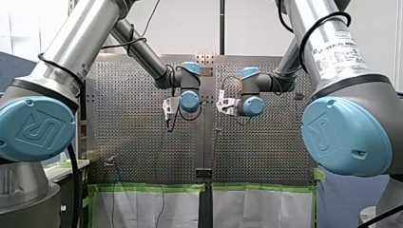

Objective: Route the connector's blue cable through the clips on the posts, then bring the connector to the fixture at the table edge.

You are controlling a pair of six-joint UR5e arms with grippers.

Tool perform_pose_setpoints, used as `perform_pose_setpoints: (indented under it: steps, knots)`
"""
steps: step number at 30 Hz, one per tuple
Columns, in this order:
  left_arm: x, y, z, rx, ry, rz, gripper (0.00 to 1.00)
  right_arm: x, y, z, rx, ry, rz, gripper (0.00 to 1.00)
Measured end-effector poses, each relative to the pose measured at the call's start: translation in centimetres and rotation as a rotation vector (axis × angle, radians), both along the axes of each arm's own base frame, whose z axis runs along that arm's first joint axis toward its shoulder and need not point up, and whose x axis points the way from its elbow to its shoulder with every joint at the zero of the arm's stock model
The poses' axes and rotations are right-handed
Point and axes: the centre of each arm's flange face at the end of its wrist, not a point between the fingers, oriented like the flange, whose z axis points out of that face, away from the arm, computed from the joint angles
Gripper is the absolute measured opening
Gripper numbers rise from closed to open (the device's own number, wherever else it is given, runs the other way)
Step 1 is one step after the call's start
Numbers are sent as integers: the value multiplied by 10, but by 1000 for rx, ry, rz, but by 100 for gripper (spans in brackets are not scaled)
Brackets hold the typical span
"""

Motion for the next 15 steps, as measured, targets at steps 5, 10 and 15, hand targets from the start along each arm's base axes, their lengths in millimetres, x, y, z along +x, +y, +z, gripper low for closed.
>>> perform_pose_setpoints:
  steps: [5,10,15]
  knots:
    - [-8,-7,-1,-6,0,-13,0,-3,3,-5,8,7,-14,0]
    - [-11,-12,-8,-4,8,-22,0,-4,4,-6,11,16,-22,0]
    - [-11,-16,-29,6,28,-27,0,-7,6,-10,19,23,-29,0]
